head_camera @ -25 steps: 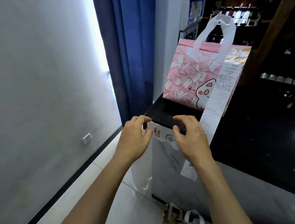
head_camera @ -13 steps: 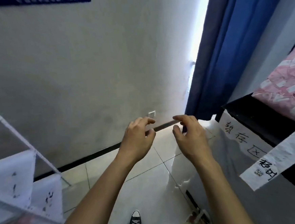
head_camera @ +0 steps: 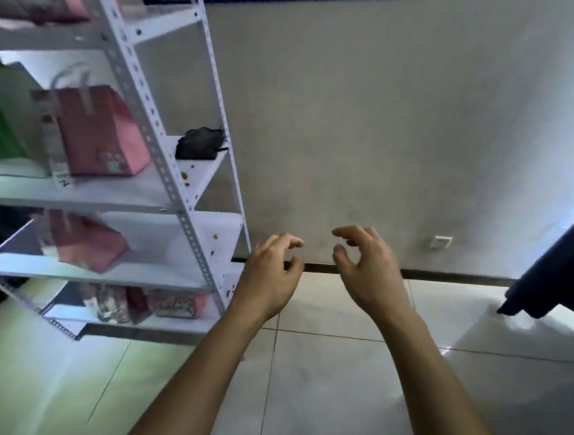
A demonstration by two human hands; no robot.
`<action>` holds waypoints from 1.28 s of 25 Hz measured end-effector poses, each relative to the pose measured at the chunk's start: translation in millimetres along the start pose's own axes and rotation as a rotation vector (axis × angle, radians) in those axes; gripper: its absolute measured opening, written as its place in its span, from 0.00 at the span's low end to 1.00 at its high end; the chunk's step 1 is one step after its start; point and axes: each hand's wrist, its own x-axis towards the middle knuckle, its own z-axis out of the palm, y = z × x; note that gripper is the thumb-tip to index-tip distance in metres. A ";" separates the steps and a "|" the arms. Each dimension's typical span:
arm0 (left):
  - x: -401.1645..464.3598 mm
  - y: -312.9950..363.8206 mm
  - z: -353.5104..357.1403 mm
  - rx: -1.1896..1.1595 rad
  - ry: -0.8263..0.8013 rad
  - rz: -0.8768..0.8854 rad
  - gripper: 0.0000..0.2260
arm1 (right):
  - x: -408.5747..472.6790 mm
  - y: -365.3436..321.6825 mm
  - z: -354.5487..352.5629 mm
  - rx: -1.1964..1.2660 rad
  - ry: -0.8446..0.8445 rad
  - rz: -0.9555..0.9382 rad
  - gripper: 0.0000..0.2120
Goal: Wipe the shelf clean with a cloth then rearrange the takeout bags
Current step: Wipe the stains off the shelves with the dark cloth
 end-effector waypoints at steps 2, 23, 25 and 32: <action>-24.5 -29.0 -31.2 0.023 0.043 -0.047 0.12 | -11.2 -33.4 29.6 0.017 -0.059 -0.039 0.13; -304.7 -254.6 -275.0 0.033 0.388 -0.406 0.10 | -206.6 -302.8 281.3 0.103 -0.443 -0.339 0.11; -302.6 -275.8 -284.1 0.032 0.391 -0.440 0.11 | -201.1 -312.4 308.1 0.106 -0.475 -0.343 0.10; -248.7 -348.3 -332.1 0.083 0.326 -0.505 0.11 | -150.8 -359.7 413.5 0.186 -0.511 -0.299 0.12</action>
